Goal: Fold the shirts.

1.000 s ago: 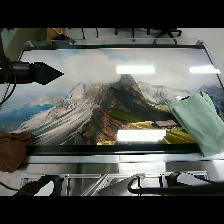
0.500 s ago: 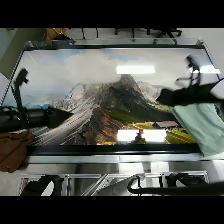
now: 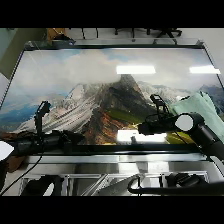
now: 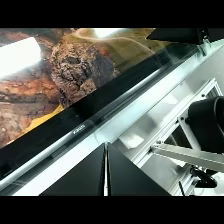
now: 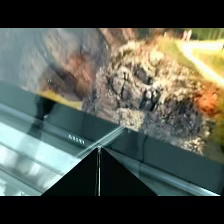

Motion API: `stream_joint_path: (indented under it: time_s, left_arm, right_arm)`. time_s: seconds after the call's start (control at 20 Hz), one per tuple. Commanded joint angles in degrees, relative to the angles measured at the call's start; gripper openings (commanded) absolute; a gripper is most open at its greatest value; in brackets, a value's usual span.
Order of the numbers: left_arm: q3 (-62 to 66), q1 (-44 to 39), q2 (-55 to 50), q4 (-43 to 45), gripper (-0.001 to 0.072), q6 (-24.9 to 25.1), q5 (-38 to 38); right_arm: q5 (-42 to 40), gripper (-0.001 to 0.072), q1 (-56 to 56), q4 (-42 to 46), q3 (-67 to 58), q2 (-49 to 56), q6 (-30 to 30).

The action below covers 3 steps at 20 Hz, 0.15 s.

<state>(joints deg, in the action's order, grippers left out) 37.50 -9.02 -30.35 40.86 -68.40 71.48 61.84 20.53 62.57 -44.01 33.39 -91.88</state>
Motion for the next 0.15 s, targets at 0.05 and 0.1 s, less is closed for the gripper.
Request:
stream_joint_path:
  time_s: [0.05,0.1]
  left_arm:
    - [-0.81,-2.32,0.57,0.02,0.0017,0.00,-1.68]
    - [-0.81,-2.29,0.57,0.00,0.0017,0.00,-1.66]
  right_arm:
    - [0.76,0.0013,0.63,-0.20,0.81,-0.15,-0.02]
    - [0.76,0.0013,0.63,-0.20,0.81,-0.15,-0.02]
